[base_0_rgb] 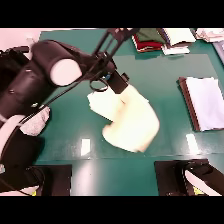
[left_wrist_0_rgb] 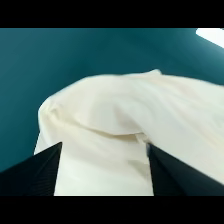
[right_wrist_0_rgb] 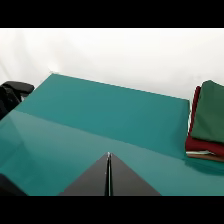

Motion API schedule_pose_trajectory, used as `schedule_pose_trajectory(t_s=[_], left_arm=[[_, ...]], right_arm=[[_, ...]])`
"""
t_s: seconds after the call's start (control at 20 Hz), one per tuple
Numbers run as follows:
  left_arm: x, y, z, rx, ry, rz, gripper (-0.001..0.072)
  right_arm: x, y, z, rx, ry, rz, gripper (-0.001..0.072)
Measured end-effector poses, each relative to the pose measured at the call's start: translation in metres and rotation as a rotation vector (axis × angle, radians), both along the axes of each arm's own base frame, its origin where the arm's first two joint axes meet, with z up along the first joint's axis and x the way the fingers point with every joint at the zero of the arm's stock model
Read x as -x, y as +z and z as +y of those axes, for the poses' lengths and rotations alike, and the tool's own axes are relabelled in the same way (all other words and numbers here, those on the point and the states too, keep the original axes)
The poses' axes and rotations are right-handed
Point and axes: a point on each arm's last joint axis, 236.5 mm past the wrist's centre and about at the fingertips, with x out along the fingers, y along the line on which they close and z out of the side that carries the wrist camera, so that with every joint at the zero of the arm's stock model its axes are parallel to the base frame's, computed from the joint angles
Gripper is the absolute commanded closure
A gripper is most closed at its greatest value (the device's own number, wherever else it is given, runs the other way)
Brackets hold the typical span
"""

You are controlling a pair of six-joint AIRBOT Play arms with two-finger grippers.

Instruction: Fold the shirts.

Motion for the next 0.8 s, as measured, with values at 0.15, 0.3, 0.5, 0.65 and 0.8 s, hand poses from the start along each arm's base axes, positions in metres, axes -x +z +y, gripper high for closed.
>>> schedule_pose_trajectory(t_s=[0.15,0.3,0.5,0.65,0.8], left_arm=[[-0.052,-0.033,0.052,-0.006,0.202,0.089,0.0089],[-0.090,-0.087,0.117,0.057,0.409,0.260,0.0088],[-0.103,-0.165,0.153,0.162,0.546,0.471,0.0087],[-0.105,-0.212,0.147,0.211,0.565,0.589,0.0087],[-0.105,-0.245,0.131,0.252,0.572,0.664,0.0088]], right_arm=[[0.001,-0.004,0.000,0.008,0.004,0.016,0.0695],[0.002,-0.005,0.001,0.010,0.006,0.022,0.0695],[0.001,-0.008,0.001,0.013,0.008,0.032,0.0695],[-0.004,-0.014,0.003,0.017,0.012,0.052,0.0694],[-0.011,-0.029,0.006,0.029,0.020,0.099,0.0695]])
